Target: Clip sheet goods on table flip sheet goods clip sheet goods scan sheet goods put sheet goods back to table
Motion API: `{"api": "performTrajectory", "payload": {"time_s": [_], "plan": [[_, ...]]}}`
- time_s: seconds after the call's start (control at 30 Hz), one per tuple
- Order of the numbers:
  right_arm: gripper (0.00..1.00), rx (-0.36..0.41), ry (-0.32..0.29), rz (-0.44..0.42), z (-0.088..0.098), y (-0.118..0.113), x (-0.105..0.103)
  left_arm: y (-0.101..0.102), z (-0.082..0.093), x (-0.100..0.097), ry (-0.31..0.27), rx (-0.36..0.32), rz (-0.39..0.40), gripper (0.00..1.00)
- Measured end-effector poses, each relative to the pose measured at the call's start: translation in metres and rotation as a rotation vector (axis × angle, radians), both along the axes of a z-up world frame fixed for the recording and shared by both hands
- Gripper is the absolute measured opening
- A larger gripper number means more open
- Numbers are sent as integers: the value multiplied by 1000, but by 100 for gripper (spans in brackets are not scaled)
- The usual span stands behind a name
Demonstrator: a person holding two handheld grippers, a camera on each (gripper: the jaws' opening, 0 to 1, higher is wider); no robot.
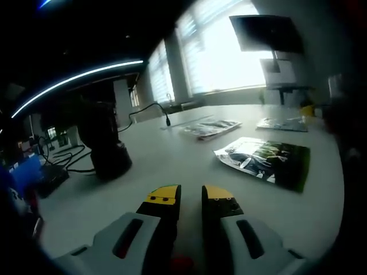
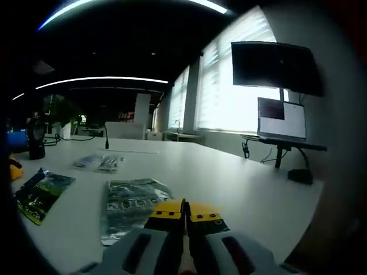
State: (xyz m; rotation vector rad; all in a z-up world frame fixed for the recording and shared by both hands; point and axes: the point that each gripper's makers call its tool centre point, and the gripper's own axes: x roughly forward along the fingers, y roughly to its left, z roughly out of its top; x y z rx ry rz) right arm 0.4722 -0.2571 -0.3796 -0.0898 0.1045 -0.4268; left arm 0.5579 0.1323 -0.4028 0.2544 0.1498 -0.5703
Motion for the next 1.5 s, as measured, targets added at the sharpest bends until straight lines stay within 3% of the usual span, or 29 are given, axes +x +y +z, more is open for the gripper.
{"api": "performTrajectory", "payload": {"time_s": [0.4, 1.07, 1.33, 1.5], "plan": [[0, -55, 2, 97, 6, 8, 5, 1, 0, 2, -4, 1, 6, 7], [0, -34, -29, 268, 14, 13, 9, -1, 3, -6, -9, -10, 6, 7], [0, -72, -30, 323, 22, 12, 9, -3, 4, -10, -12, -27, -4, 7], [0, -57, -27, 405, 24, 14, 13, -4, 3, -11, -10, -16, -4, 7]]}}
